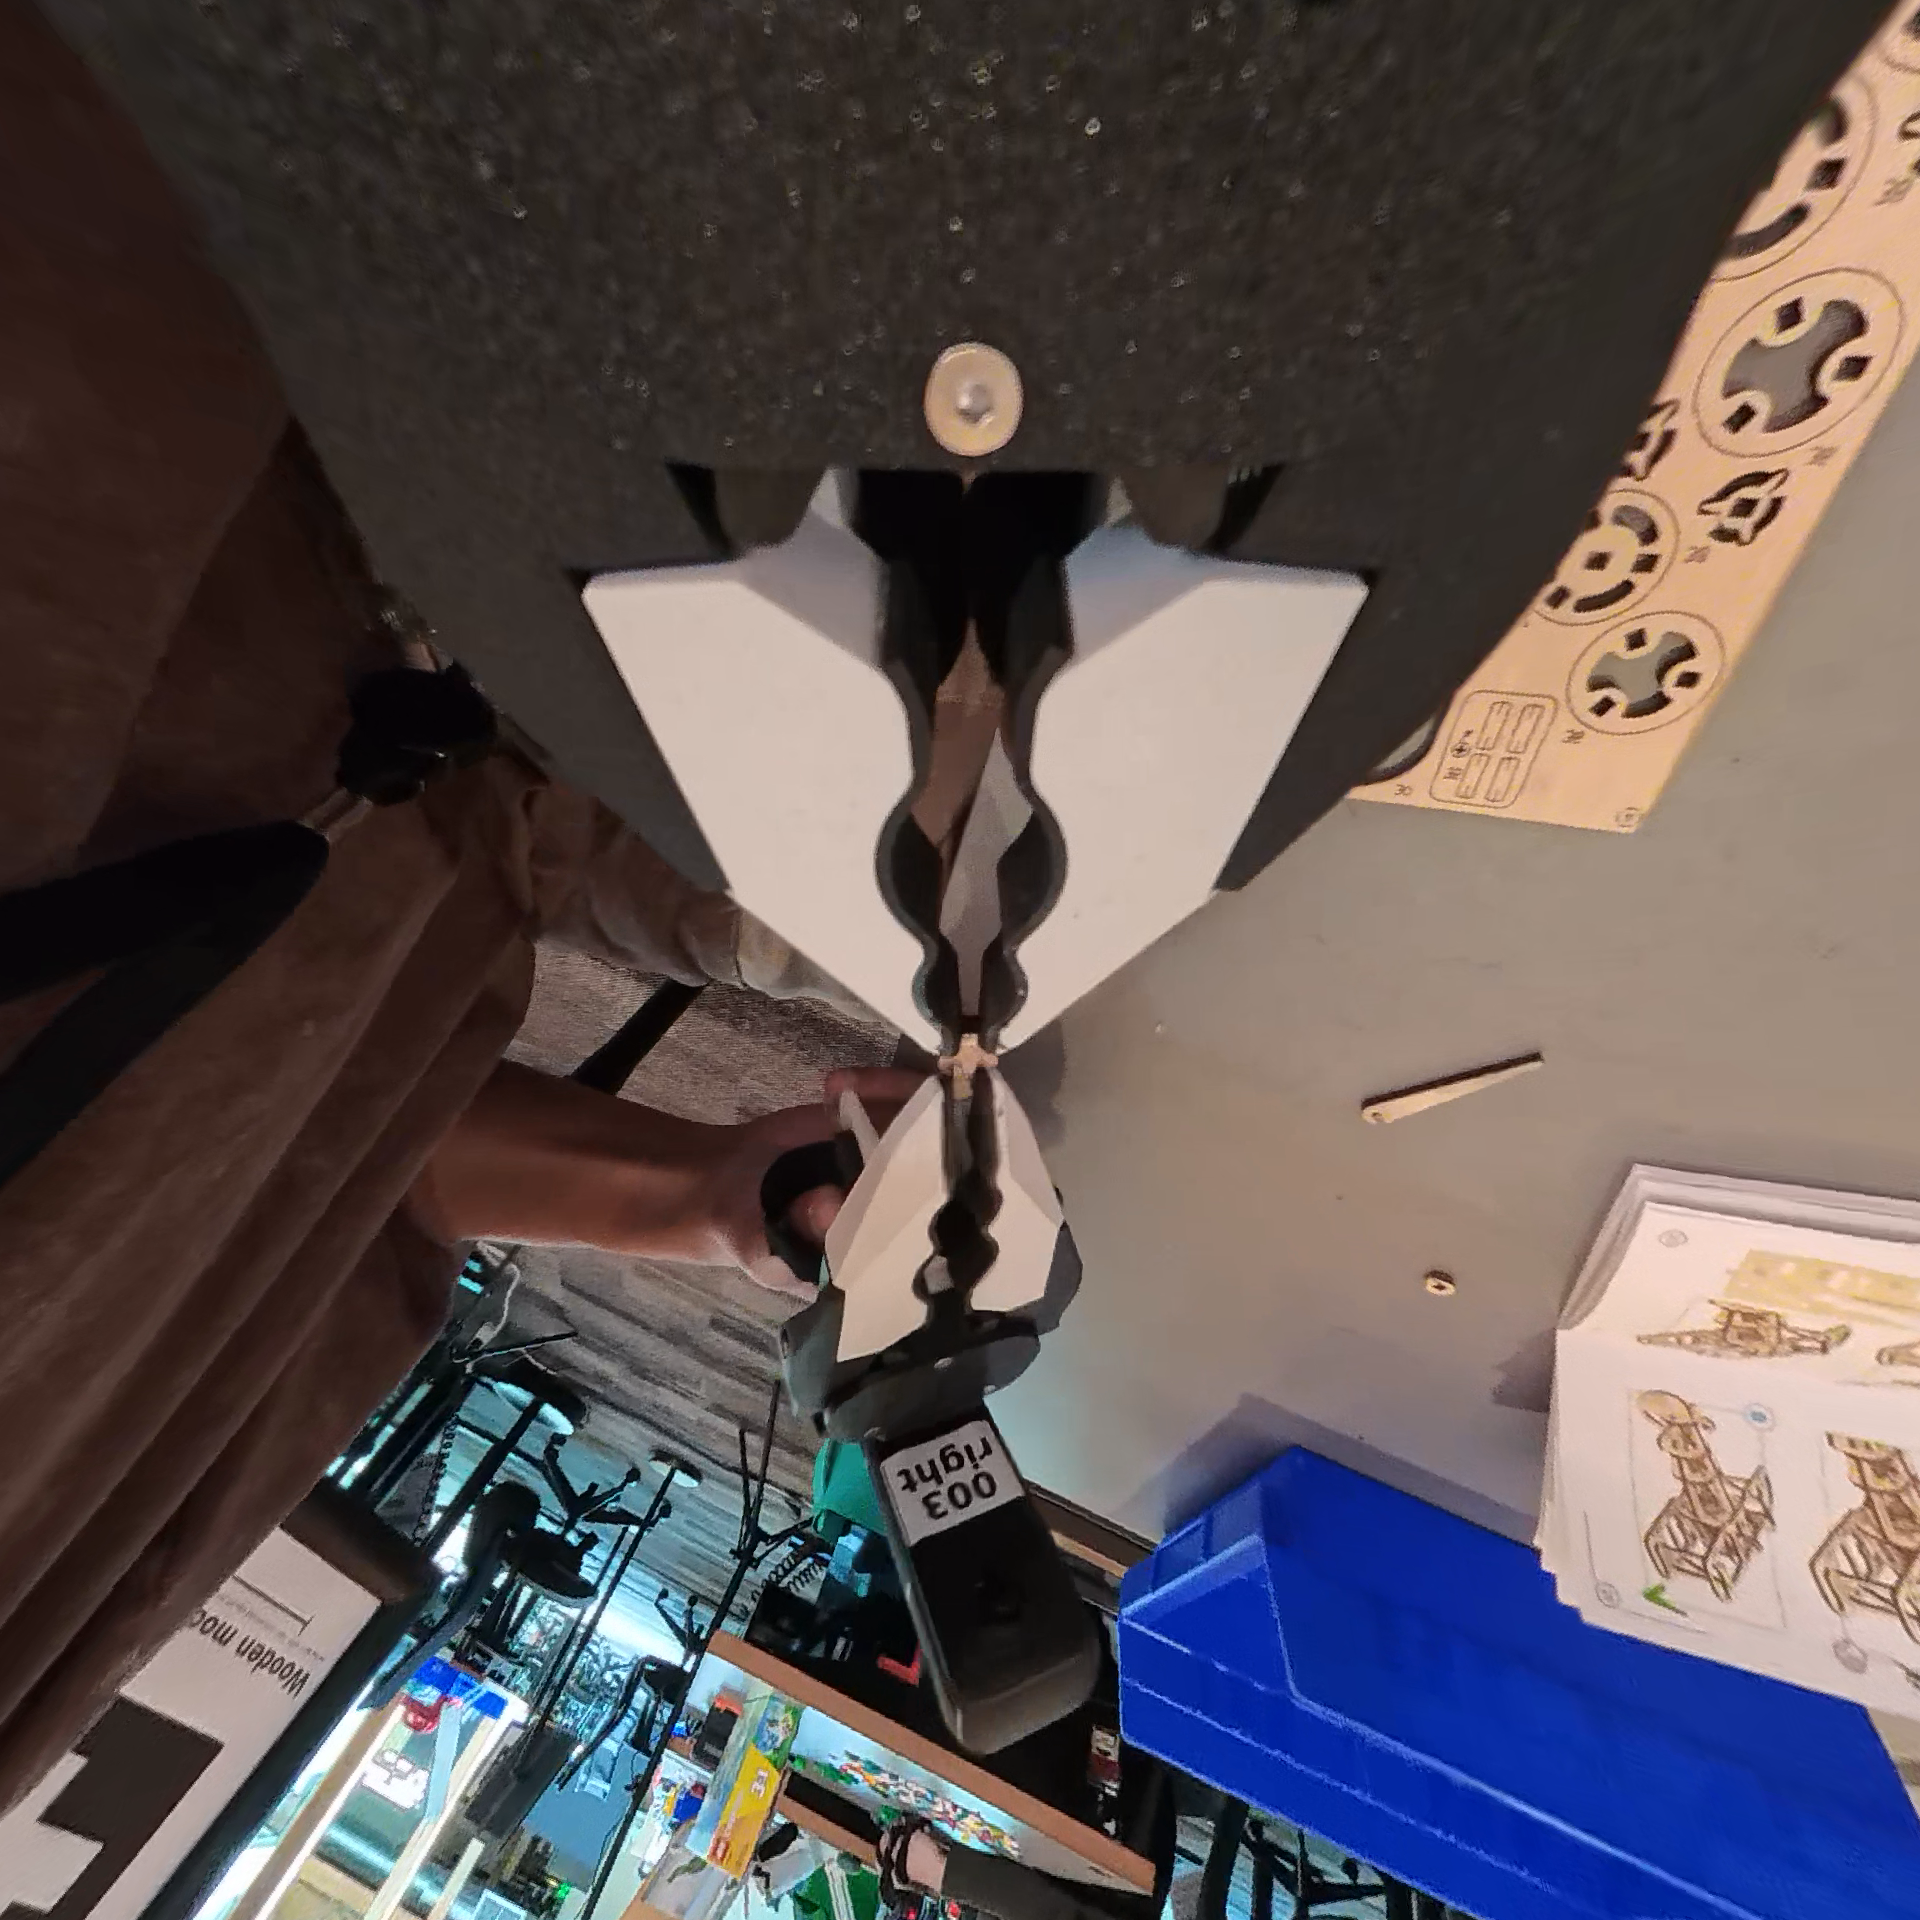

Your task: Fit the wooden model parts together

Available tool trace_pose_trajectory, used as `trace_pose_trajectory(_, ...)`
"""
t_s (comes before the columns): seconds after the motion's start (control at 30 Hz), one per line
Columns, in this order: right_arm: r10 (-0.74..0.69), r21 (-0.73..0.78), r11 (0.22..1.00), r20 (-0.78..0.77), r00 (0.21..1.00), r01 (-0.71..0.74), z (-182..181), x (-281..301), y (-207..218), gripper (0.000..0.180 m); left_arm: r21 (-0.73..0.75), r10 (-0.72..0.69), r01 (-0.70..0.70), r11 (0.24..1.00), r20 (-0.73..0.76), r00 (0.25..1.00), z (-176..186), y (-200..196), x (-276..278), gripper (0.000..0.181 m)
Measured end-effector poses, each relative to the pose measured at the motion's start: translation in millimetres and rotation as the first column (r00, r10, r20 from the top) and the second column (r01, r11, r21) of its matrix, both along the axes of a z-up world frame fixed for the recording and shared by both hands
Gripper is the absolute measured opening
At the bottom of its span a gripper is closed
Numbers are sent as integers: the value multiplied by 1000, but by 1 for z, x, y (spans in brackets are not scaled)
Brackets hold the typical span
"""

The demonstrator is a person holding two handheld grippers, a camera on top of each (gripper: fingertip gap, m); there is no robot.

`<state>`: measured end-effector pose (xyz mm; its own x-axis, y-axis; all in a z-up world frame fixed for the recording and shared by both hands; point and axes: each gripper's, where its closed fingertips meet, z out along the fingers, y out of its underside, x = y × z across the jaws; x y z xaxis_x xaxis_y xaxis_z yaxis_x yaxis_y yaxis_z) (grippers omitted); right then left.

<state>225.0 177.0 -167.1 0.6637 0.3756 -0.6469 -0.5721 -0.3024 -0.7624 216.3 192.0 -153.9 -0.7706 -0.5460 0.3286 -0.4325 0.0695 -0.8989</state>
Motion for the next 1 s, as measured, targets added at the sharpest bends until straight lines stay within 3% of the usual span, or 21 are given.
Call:
trace_pose_trajectory(0.43,-79,54,995,-75,994,83,8,14,0,15,-135,58,-56,989,14,998,18,20,10,1)
trace_pose_trajectory(0.6,-144,40,988,-79,986,148,3,28,-1,17,-144,100,-101,984,-16,995,11,31,18,1)
trace_pose_trajectory(1.0,-152,-6,988,-23,988,152,-6,25,6,16,-225,91,-111,968,-101,991,-1,31,25,1)
